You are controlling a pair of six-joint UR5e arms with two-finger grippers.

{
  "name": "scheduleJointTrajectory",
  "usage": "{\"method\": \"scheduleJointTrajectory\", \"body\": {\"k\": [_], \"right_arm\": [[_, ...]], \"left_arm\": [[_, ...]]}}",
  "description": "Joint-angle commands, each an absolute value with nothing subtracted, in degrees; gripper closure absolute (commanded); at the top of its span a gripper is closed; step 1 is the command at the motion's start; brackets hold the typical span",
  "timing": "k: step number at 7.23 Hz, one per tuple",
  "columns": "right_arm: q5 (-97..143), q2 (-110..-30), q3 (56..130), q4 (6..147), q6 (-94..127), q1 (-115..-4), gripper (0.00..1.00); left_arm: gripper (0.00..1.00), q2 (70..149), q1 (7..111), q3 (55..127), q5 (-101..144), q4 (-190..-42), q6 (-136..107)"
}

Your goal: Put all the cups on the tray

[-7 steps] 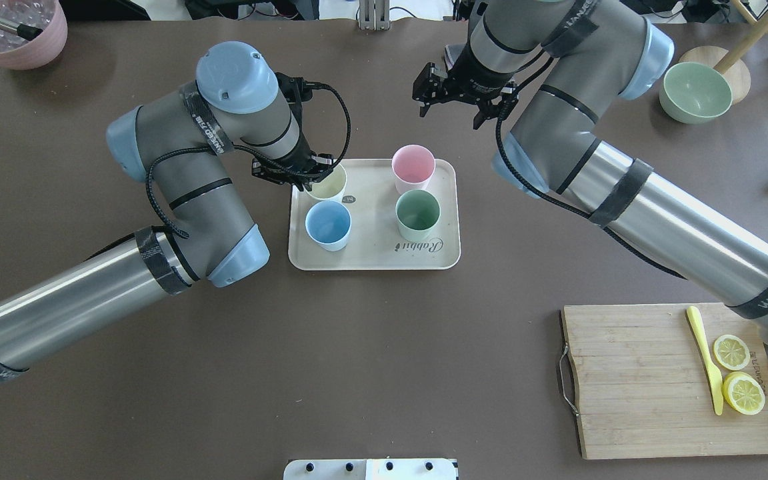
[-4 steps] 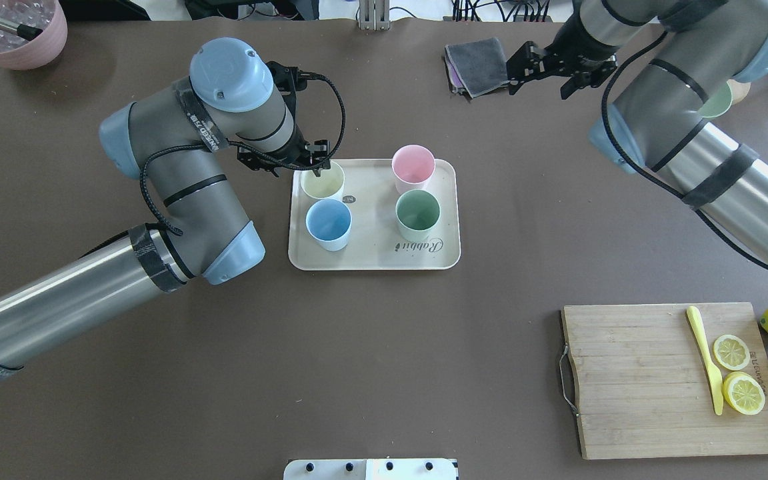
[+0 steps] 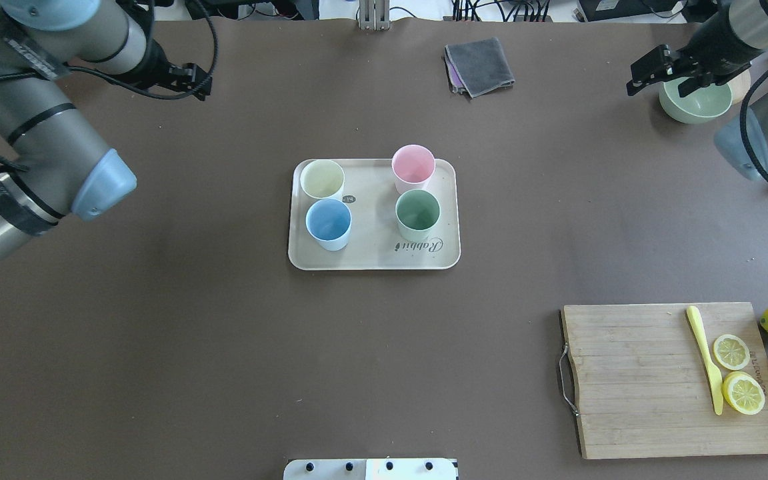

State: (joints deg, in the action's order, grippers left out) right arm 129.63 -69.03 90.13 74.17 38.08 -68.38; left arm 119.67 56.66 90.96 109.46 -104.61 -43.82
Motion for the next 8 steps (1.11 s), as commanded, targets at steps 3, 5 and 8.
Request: {"method": "scheduleJointTrajectory", "body": {"k": [3, 5, 8], "right_arm": [[125.8, -79.1, 91.2, 77.1, 27.3, -75.3, 0.00], [133.5, -82.3, 92.8, 84.4, 20.3, -81.4, 0.00], [134.2, -86.1, 92.5, 93.4, -1.7, -88.2, 0.00]], "left_arm": [[0.02, 102.3, 72.0, 92.7, 115.9, -112.2, -30.3], [0.02, 98.6, 83.6, 92.6, 125.5, -106.7, -15.2], [0.02, 91.2, 94.6, 92.7, 130.9, -101.5, -4.9]]}}
